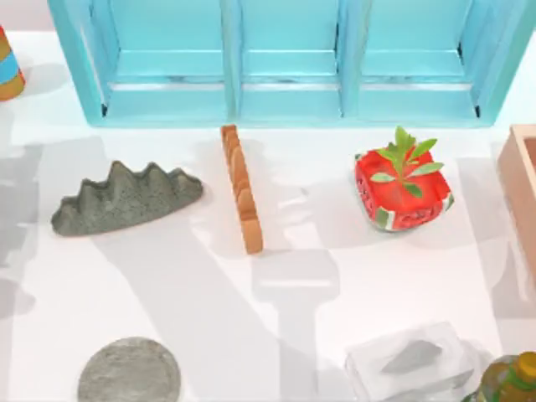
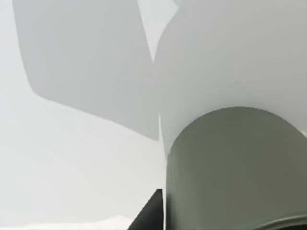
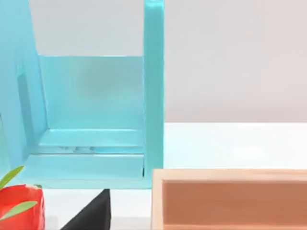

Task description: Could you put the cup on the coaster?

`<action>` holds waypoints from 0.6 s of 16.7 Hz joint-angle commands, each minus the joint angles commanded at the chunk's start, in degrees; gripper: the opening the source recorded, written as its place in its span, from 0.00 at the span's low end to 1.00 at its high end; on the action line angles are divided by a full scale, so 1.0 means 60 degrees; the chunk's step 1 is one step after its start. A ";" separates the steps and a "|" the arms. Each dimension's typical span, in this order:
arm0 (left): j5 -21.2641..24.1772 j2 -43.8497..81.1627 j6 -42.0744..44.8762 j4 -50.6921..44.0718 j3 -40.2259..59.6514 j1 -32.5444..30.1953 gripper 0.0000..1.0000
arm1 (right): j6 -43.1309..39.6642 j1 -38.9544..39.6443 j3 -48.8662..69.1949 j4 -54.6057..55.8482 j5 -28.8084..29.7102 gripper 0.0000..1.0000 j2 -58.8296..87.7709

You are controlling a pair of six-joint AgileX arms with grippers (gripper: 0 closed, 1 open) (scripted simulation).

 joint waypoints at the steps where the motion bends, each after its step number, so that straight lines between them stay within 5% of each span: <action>1: 0.0012 -0.0030 -0.0084 0.0018 0.0007 -0.0012 0.00 | 0.0000 0.0000 0.0000 0.0000 0.0000 1.00 0.0000; 10: 0.0437 -0.1643 -0.4417 0.0219 -0.0606 -0.0849 0.00 | 0.0000 0.0000 0.0000 0.0000 0.0000 1.00 0.0000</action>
